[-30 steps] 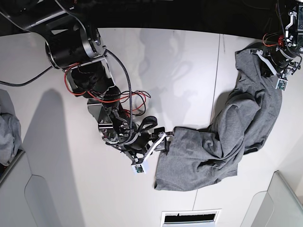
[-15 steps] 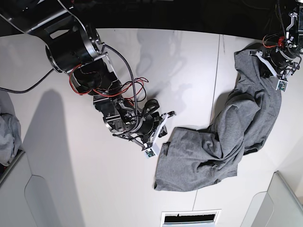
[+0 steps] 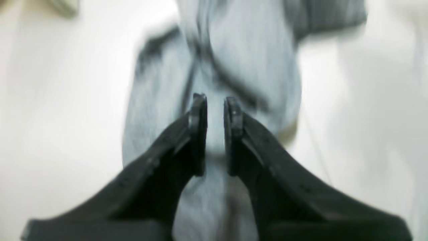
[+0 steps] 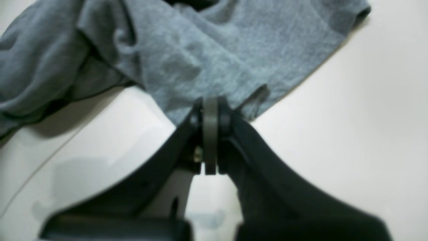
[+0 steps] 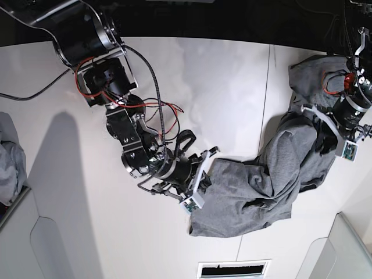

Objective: Layout the t-shirt on the table in an organized manner, then fold the t-shirt properly
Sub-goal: 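Carry the held shirt across toward the right gripper and grasp it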

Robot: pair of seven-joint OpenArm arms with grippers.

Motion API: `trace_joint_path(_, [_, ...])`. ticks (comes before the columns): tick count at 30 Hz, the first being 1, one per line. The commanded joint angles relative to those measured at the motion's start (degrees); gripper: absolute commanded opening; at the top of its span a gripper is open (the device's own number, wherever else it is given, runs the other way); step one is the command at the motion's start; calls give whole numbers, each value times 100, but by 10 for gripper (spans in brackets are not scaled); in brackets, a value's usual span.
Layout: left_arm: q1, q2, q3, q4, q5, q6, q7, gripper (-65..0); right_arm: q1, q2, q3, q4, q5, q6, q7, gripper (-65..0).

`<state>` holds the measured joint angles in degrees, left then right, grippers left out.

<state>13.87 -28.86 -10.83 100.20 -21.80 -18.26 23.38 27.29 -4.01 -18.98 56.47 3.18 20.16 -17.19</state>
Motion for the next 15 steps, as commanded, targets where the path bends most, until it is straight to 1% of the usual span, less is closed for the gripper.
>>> trace_joint_path(1, [-328, -96, 61, 9, -72, 136, -195, -529, 17, 109, 15, 417, 74, 11, -9, -650])
trace_joint_path(2, [-581, -96, 227, -107, -68, 212, -221, -529, -125, 240, 17, 734, 105, -4, -227, -650])
trace_joint_path(4, [-1123, -94, 686, -474, 31, 319, -306, -530, -407, 520, 35, 1290, 160, -153, -647, -650])
trace_joint_path(7, [-1943, 39, 1519, -1268, 334, 507, -610, -532, -876, 951, 221, 1965, 179, -313, -981, -650])
trace_joint_path(9, [-2463, 267, 2011, -1875, 407, 726, -686, -534, -1207, 1191, 490, 2295, 181, -350, -1097, -650])
trace_joint_path(11, [-2933, 551, 2402, -2527, 415, 846, -713, -534, -1532, 1366, 824, 2527, 306, -341, -1167, -650])
trace_joint_path(15, [-3547, 1117, 2817, -3703, 769, 863, -1047, -534, -2155, 1532, 1475, 2870, 605, -238, -1204, -650])
